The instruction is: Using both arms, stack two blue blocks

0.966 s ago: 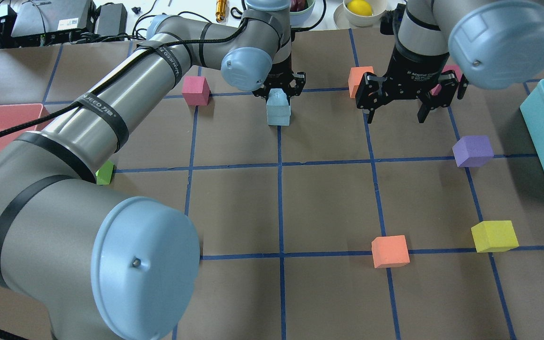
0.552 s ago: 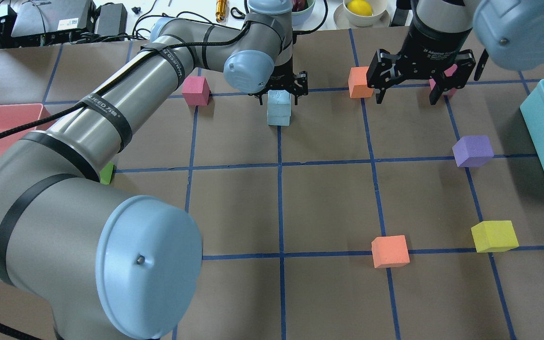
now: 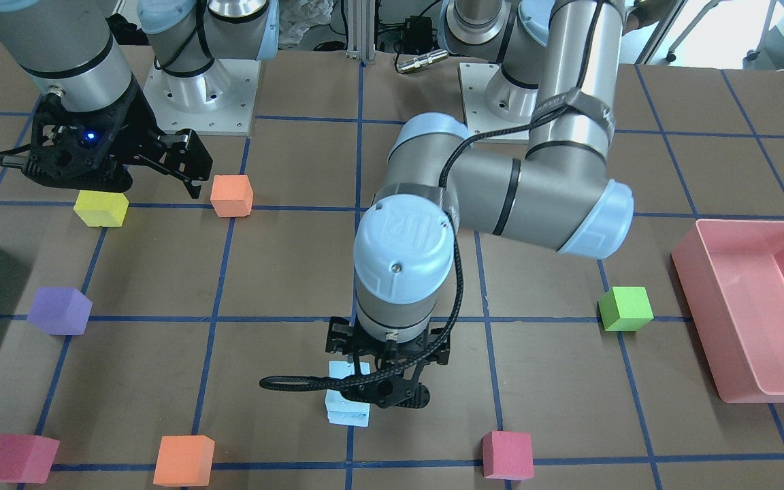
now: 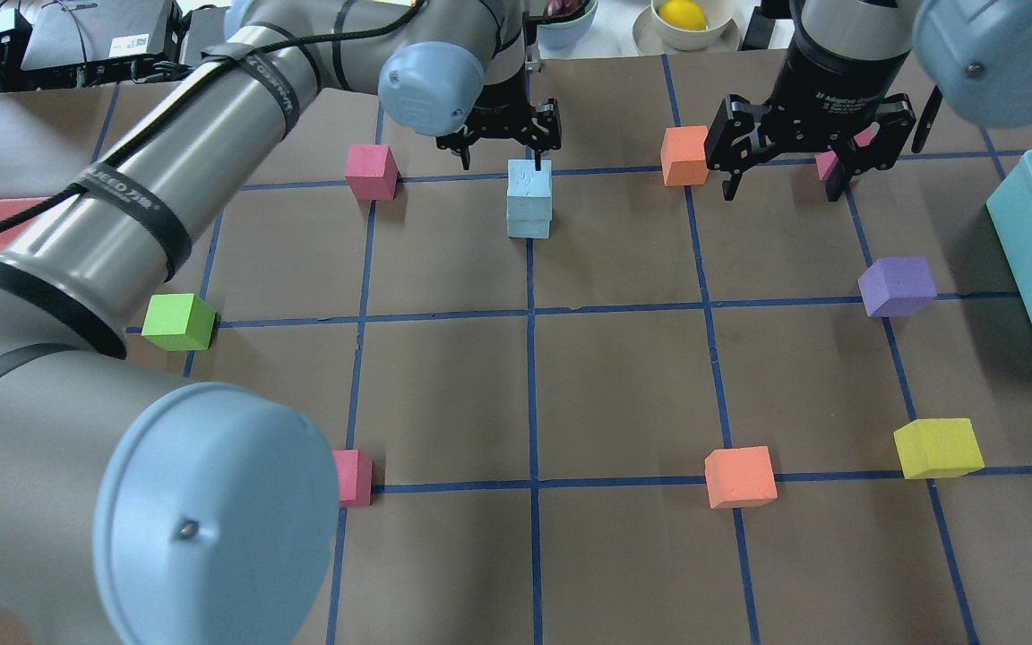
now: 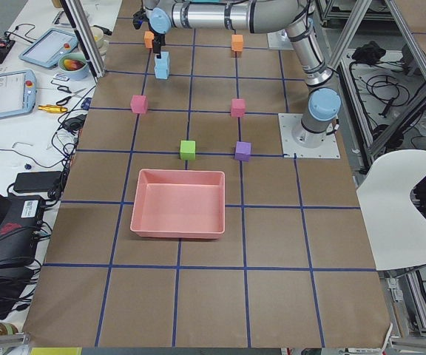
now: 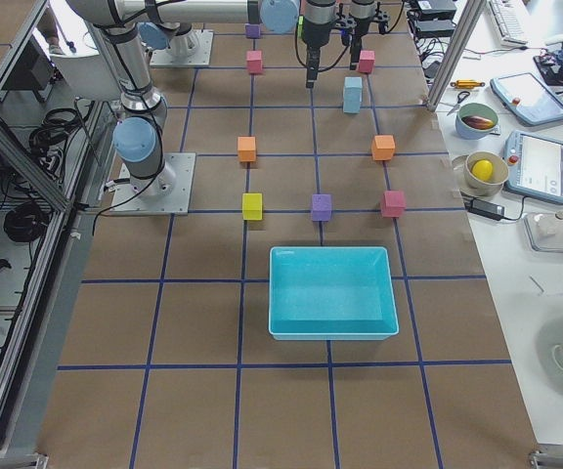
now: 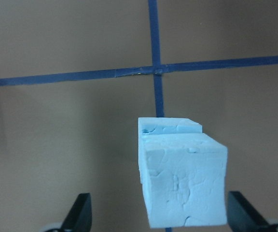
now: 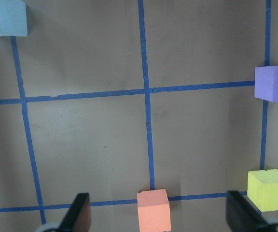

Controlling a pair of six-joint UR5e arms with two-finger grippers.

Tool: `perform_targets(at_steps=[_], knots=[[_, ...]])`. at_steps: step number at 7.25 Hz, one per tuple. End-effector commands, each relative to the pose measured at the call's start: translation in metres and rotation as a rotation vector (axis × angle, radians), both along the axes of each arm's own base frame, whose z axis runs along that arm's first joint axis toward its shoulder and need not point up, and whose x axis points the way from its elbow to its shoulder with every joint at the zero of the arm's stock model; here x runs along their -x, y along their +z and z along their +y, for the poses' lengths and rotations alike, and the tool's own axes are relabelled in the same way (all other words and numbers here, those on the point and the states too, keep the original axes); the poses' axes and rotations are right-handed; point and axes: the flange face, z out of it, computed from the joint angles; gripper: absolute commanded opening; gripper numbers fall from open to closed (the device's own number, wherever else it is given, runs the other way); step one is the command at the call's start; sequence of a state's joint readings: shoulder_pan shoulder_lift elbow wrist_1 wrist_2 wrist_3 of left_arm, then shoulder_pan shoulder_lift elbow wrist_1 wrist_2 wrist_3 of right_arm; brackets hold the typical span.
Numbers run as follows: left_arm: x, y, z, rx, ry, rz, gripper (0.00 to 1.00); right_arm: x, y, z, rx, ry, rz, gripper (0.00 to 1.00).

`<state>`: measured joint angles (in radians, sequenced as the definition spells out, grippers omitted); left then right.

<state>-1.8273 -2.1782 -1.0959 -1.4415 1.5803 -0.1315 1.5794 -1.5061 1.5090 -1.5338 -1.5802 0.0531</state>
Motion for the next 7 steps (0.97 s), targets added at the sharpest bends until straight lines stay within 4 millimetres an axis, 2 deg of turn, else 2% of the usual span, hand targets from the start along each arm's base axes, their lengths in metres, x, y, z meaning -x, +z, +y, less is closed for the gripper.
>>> perform_targets(at_steps=[1, 2, 3, 4, 5, 7], knots=[[-0.108, 0.063, 0.031, -0.121, 0.025, -0.038, 1.0, 0.004, 0.004, 0.003, 0.002, 0.078, -0.005, 1.0], [-0.128, 0.098, 0.061, -0.092, 0.041, -0.034, 1.0, 0.01, 0.006, 0.003, 0.007, 0.069, -0.005, 1.0], [-0.138, 0.134, 0.101, -0.056, 0.045, -0.051, 1.0, 0.017, 0.006, 0.002, 0.007, 0.057, -0.006, 1.0], [-0.147, 0.143, 0.15, -0.097, 0.019, -0.094, 1.0, 0.018, 0.01, 0.005, 0.013, 0.04, -0.003, 1.0], [-0.155, 0.144, 0.182, -0.079, 0.023, -0.086, 1.0, 0.019, 0.01, 0.006, 0.012, 0.04, -0.001, 1.0], [-0.185, 0.152, 0.189, 0.022, 0.032, -0.066, 1.0, 0.018, 0.01, 0.014, 0.012, 0.04, -0.001, 1.0]])
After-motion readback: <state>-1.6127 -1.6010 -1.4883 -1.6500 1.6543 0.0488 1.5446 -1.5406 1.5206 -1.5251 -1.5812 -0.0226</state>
